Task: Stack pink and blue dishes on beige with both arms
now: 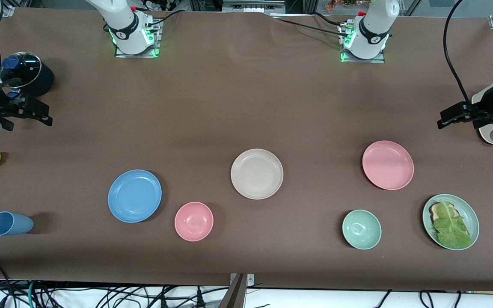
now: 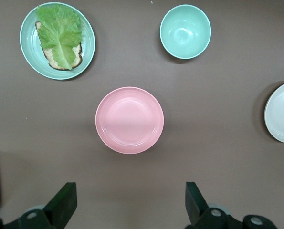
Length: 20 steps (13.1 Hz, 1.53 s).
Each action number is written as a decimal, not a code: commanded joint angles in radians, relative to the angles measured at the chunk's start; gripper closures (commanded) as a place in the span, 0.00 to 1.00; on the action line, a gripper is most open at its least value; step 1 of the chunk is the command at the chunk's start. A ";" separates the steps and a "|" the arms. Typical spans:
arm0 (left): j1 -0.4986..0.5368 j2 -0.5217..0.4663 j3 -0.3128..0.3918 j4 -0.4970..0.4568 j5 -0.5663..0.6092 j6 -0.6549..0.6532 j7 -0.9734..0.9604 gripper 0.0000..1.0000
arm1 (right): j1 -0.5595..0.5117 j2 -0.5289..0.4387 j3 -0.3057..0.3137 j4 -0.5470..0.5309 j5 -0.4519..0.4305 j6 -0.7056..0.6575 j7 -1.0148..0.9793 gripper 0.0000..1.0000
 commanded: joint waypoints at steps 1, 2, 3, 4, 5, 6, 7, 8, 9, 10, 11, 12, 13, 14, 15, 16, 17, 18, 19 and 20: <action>-0.005 0.004 0.001 0.002 -0.016 0.015 0.022 0.00 | -0.002 0.014 0.002 0.014 -0.009 -0.001 -0.021 0.00; -0.004 0.004 0.001 0.002 -0.016 0.015 0.022 0.00 | -0.002 0.019 0.003 0.014 -0.005 0.004 -0.021 0.00; -0.001 0.002 0.002 0.002 -0.016 0.016 0.022 0.00 | -0.004 0.020 0.003 0.014 0.000 0.004 -0.020 0.00; -0.004 0.004 0.001 0.002 -0.014 0.015 0.022 0.00 | -0.004 0.021 0.003 0.014 0.002 0.004 -0.020 0.00; -0.005 0.004 0.001 0.002 -0.013 0.018 0.022 0.00 | -0.001 0.021 0.005 0.014 -0.001 0.004 -0.023 0.00; -0.002 0.004 0.001 0.002 -0.013 0.022 0.022 0.00 | 0.001 0.021 0.005 0.014 -0.006 0.004 -0.020 0.00; -0.002 0.004 0.002 0.002 -0.013 0.022 0.022 0.00 | 0.001 0.019 0.005 0.014 -0.008 0.005 -0.020 0.00; -0.002 0.004 0.001 0.002 -0.013 0.022 0.022 0.00 | 0.001 0.016 0.005 0.014 -0.009 0.007 -0.018 0.00; -0.002 0.004 0.001 0.002 -0.013 0.022 0.022 0.00 | 0.000 0.013 0.005 0.014 -0.009 0.010 -0.018 0.00; -0.004 0.004 0.001 0.002 -0.013 0.022 0.022 0.00 | 0.000 0.010 0.003 0.014 -0.009 0.014 -0.012 0.00; -0.002 0.004 0.001 0.002 -0.013 0.022 0.022 0.00 | -0.005 0.008 0.000 0.014 -0.003 0.013 -0.009 0.00; 0.001 0.004 0.002 0.002 -0.013 0.022 0.022 0.00 | -0.007 0.007 -0.006 0.014 0.002 0.007 -0.011 0.00; -0.001 0.004 0.001 0.002 -0.013 0.022 0.022 0.00 | -0.008 0.002 -0.010 0.013 0.002 0.002 -0.011 0.00; -0.002 0.004 0.001 0.002 -0.013 0.022 0.022 0.00 | -0.007 -0.001 -0.012 0.013 0.000 0.004 -0.008 0.00; -0.001 0.004 0.001 0.002 -0.013 0.022 0.022 0.00 | -0.007 0.001 -0.012 0.013 -0.011 0.008 -0.009 0.00; -0.002 0.004 0.001 0.002 -0.013 0.022 0.022 0.00 | -0.008 0.005 -0.013 0.013 -0.008 0.013 -0.018 0.00; -0.001 0.004 0.001 0.002 -0.013 0.022 0.022 0.00 | -0.011 0.013 -0.013 0.013 0.002 0.020 -0.018 0.00; -0.001 0.004 0.001 0.002 -0.013 0.022 0.022 0.00 | -0.014 0.019 -0.013 0.013 0.002 0.033 -0.020 0.00; -0.002 0.004 0.001 0.001 -0.013 0.022 0.022 0.00 | -0.008 0.020 -0.012 0.013 0.000 0.037 -0.021 0.00; -0.001 0.004 0.001 -0.002 -0.013 0.021 0.022 0.00 | -0.005 0.021 -0.010 0.013 0.002 0.039 -0.021 0.00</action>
